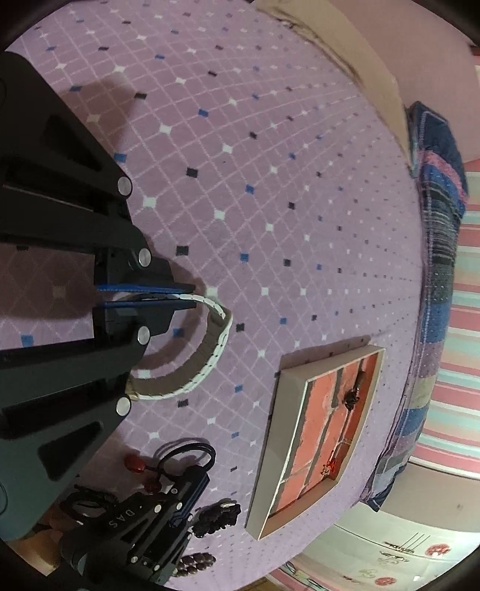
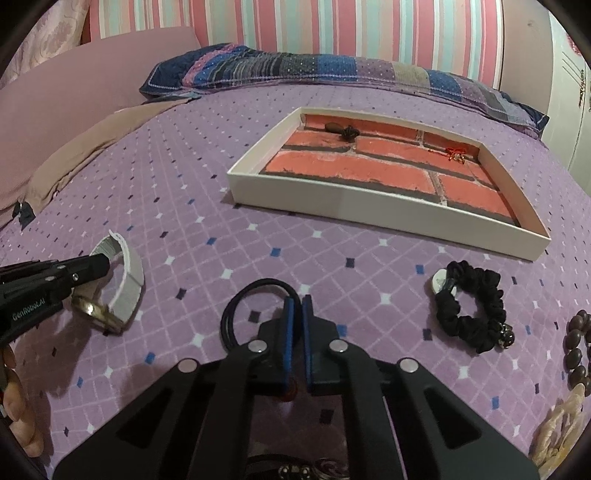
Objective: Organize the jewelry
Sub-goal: 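Carry the watch with the left tool while the right tool carries the hair tie into the tray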
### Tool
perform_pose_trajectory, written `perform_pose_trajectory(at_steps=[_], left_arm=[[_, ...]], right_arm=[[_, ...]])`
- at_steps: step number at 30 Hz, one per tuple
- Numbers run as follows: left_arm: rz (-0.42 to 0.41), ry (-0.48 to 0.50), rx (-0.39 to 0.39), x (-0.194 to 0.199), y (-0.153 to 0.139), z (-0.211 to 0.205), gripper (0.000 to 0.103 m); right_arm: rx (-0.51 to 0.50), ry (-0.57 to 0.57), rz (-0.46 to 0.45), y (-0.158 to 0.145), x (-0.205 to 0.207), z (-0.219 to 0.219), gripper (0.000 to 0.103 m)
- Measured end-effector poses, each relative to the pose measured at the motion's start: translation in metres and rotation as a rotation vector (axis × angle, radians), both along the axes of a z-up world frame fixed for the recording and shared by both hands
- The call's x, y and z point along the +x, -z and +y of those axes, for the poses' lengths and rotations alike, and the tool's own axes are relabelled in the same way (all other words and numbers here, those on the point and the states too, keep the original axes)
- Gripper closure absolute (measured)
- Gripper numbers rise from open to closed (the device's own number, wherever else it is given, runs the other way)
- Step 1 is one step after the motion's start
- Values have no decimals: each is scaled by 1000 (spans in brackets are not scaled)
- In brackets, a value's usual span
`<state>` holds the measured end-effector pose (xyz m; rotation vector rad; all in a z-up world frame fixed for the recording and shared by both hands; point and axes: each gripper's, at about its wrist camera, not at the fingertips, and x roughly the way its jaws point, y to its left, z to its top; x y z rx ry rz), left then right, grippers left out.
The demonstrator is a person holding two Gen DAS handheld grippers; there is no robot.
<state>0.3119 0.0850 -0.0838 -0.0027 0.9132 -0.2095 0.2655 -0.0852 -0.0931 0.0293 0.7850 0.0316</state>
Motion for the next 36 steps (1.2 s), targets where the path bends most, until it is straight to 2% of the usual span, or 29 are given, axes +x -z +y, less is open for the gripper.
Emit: perform_pose_trajectory(at_steps=[5, 14, 21, 26, 29, 36], left_arm=[[-43, 1, 33, -7, -9, -8, 102], [-78, -8, 2, -13, -21, -10, 102], [-119, -20, -2, -14, -48, -18, 102], [-174, -33, 16, -13, -73, -28, 102], [-186, -53, -5, -8, -86, -29, 102], [-184, -42, 16, 10, -95, -44, 101]], right_arm=[[-14, 0, -41, -9, -7, -1, 98], [-7, 15, -100, -32, -15, -12, 98], [14, 23, -167, -66, -16, -29, 100], [8, 21, -195, -86, -10, -46, 100], [2, 26, -203, -94, -3, -59, 100], [19, 74, -225, -107, 23, -95, 100]])
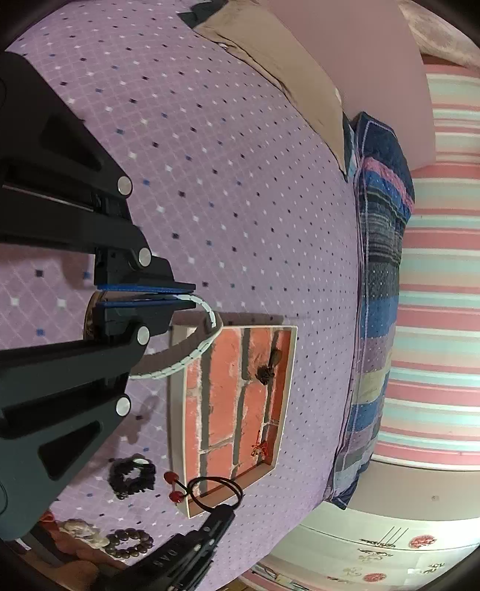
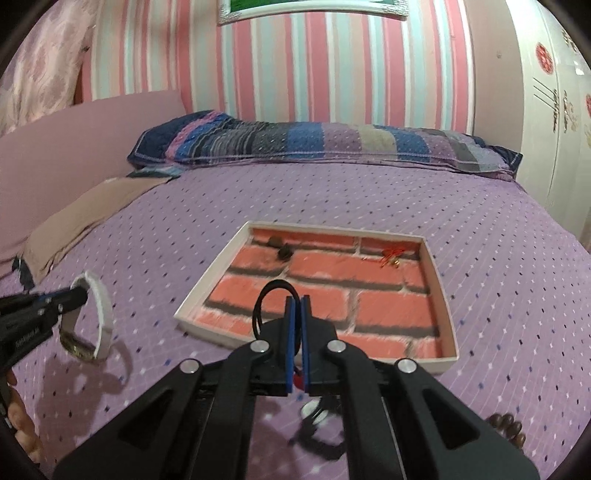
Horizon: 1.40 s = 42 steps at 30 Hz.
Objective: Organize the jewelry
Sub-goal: 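Carry the watch with the left tool while the right tool carries the hair tie into the tray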
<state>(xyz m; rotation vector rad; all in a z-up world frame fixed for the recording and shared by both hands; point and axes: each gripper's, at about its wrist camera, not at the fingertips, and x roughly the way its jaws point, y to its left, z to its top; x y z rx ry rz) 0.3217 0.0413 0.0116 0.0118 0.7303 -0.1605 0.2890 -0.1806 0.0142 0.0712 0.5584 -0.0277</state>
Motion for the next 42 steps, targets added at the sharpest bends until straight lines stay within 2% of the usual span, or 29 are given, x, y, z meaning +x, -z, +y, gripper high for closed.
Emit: perform_pose_trajectory(at_steps=[5, 15, 22, 26, 35, 39, 42], left_arm=[[-5, 47, -24, 29, -9, -22, 101], [-33, 130, -16, 82, -24, -74, 101], [7, 162, -12, 124, -2, -105, 101], [60, 174, -41, 153, 14, -114, 101], [132, 170, 27, 210, 47, -130, 101], [185, 179, -2, 231, 59, -133, 101], [191, 175, 21, 243, 64, -138, 101]], right_arm=[[-21, 27, -3, -2, 18, -18, 100], [-21, 36, 32, 4, 65, -50, 100], [-32, 53, 54, 8, 106, -54, 100], [-21, 66, 84, 16, 131, -53, 100], [1, 89, 168, 36, 182, -62, 100], [-1, 99, 228, 49, 205, -66, 100], [11, 110, 263, 59, 217, -73, 100]])
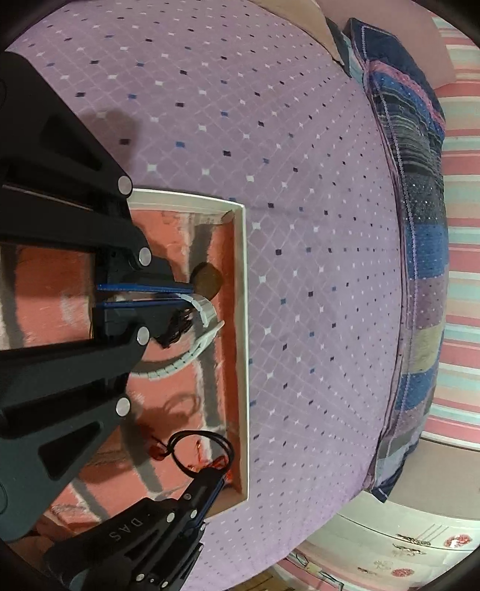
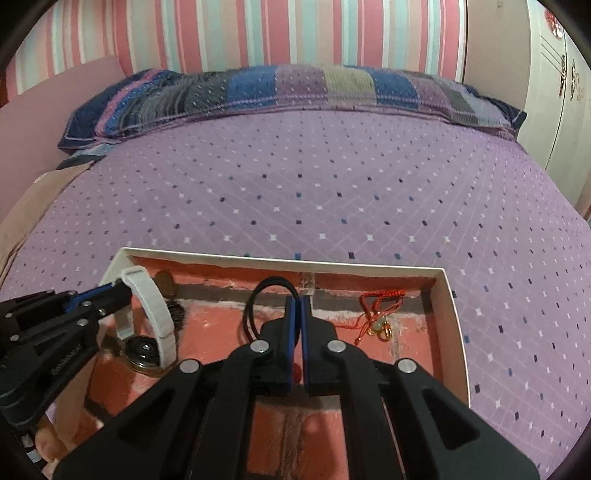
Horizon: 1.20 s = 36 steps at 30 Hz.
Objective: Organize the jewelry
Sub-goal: 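Carry the watch with the left tool while the right tool carries the hair tie into the tray, then open the left tool to release the watch while the right tool releases the hair tie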
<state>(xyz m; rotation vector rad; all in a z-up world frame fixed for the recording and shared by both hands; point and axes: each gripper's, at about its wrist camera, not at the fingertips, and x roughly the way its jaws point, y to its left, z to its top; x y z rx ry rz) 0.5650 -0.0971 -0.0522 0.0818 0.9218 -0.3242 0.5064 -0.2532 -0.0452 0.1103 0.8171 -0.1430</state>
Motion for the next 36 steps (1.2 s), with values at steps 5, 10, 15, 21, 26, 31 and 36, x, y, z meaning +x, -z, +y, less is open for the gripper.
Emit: perform_pose_trajectory(at_steps=[5, 10, 15, 21, 26, 31, 36], left_arm=[[-15, -9, 50, 10, 3, -8, 101], [-16, -30, 78, 14, 9, -6, 101], [22, -53, 86, 21, 17, 1, 100], [32, -55, 119, 24, 22, -5, 98], [28, -68, 128, 23, 15, -3, 95], [-3, -74, 101, 8, -7, 0, 75], [-63, -100, 62, -22, -37, 11, 58]], right_arm=[[0, 19, 47, 15, 12, -8, 100], [-17, 33, 84, 20, 23, -10, 100], [23, 47, 142, 32, 30, -17, 100], [-1, 45, 162, 34, 35, -16, 99], [15, 45, 189, 30, 34, -20, 97], [29, 36, 155, 15, 20, -28, 51], [11, 20, 71, -11, -13, -34, 51]])
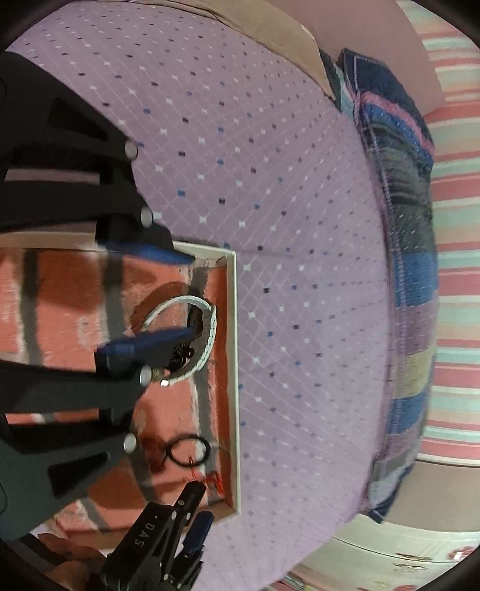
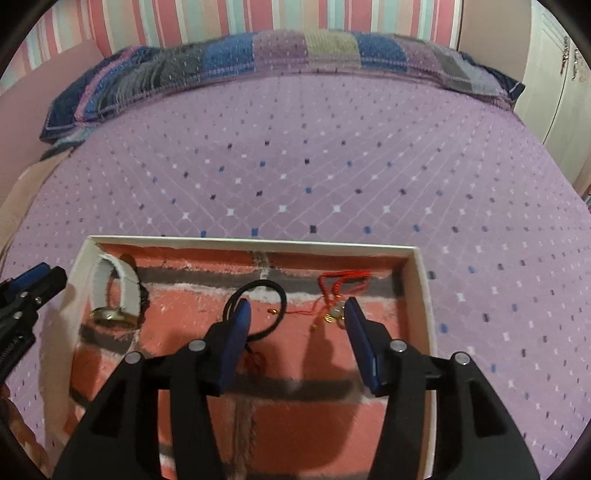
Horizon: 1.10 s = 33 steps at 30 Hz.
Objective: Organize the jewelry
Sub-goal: 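Open the left tool to release the watch while the right tool releases the hair tie, then withdraw both tools from the tray toward the wooden bead bracelet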
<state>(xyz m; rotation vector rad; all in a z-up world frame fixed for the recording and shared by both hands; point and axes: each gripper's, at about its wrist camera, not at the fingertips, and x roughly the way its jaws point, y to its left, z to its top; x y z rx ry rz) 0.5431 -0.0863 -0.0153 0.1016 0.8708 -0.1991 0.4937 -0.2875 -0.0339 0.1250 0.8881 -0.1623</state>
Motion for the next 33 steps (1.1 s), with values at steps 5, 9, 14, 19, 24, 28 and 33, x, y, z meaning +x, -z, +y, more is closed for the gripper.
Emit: perform_pose_trajectory(at_steps=[5, 9, 14, 19, 24, 28, 33], left_arm=[[-129, -27, -55, -61, -35, 9, 37], [-170, -17, -92, -108, -49, 6, 32], [-223, -10, -111, -167, -62, -1, 16], [-253, 23, -101, -220, -63, -15, 15], [-247, 27, -102, -251, -41, -25, 11], [-194, 33, -90, -264, -6, -31, 11], [-121, 45, -102, -267, 23, -37, 9]], right_arm=[[-30, -13, -155, -30, -62, -3, 41], [-49, -16, -268, -49, -123, -7, 39], [-78, -16, -339, -58, -187, -18, 32], [-92, 6, -347, -50, -242, -34, 31], [-109, 50, -342, -25, -283, -49, 31], [-92, 87, -332, -1, -314, -61, 31], [-128, 102, -305, 19, -335, -66, 31]])
